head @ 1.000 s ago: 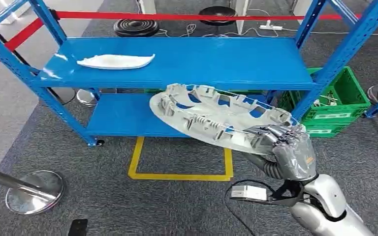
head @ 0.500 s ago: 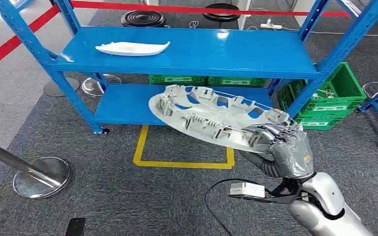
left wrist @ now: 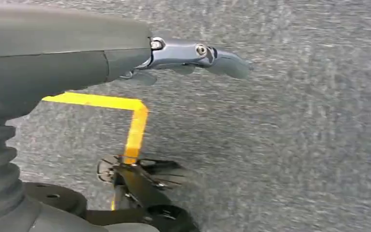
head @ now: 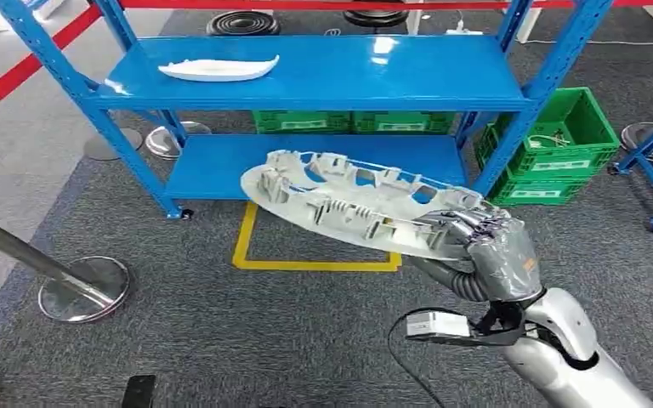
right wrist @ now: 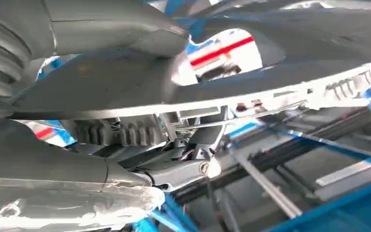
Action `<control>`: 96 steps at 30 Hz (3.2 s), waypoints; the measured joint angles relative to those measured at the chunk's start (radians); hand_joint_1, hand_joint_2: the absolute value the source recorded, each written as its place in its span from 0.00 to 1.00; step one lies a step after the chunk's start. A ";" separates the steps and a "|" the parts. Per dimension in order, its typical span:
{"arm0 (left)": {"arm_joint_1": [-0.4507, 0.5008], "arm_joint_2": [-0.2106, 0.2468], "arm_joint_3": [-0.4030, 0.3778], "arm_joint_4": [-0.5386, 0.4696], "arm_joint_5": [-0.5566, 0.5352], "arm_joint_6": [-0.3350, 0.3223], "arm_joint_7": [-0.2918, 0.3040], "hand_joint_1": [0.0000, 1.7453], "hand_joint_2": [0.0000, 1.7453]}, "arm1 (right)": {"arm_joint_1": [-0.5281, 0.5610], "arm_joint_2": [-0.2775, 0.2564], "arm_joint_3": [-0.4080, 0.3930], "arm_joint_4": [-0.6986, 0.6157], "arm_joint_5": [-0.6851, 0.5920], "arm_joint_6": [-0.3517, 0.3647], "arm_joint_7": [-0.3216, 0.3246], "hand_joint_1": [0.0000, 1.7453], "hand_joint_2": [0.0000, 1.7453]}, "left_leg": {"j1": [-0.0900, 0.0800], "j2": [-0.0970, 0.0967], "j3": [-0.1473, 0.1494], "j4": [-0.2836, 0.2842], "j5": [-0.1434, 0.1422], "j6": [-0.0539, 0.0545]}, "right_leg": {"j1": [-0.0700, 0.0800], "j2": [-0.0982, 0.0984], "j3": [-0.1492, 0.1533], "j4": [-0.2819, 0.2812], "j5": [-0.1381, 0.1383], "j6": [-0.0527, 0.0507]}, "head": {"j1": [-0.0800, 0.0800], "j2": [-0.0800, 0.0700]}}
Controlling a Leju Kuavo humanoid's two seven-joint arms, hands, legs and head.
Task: Take the parts from the cabinet and place them on the table.
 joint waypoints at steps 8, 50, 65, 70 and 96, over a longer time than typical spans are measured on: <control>0.007 -0.003 0.002 0.001 -0.015 0.005 -0.002 0.00 1.00 | 0.037 -0.008 -0.010 -0.008 -0.021 0.007 -0.016 1.00 1.00 | -0.002 0.003 0.115 -0.244 0.010 0.058 | -0.001 -0.001 -0.063 0.037 -0.015 0.045 | 0.007 0.000; -0.017 0.000 0.001 0.002 -0.049 0.006 -0.010 0.00 1.00 | 0.157 -0.060 -0.069 -0.063 -0.043 0.023 -0.041 1.00 1.00 | -0.004 0.002 -0.019 -0.200 0.108 0.029 | 0.000 0.007 0.119 0.015 -0.129 0.034 | 0.009 0.000; -0.025 0.002 0.001 0.002 -0.052 0.010 -0.006 0.00 1.00 | 0.159 -0.063 -0.080 -0.066 -0.046 0.022 -0.043 1.00 1.00 | -0.005 0.001 0.111 -0.211 -0.011 0.026 | 0.003 0.004 0.009 0.022 -0.010 0.023 | 0.003 0.000; -0.030 0.003 0.002 0.002 -0.051 0.008 -0.008 0.00 1.00 | 0.158 -0.063 -0.080 -0.066 -0.047 0.023 -0.045 1.00 1.00 | 0.000 0.004 0.092 -0.223 0.019 0.059 | -0.002 0.004 -0.045 0.129 -0.090 0.050 | 0.011 0.000; -0.036 0.003 0.002 0.002 -0.052 0.014 -0.007 0.00 1.00 | 0.158 -0.053 -0.084 -0.065 -0.030 0.034 -0.039 1.00 1.00 | -0.012 0.002 0.014 -0.217 0.087 0.057 | -0.004 0.009 0.047 0.007 -0.041 0.038 | 0.006 0.000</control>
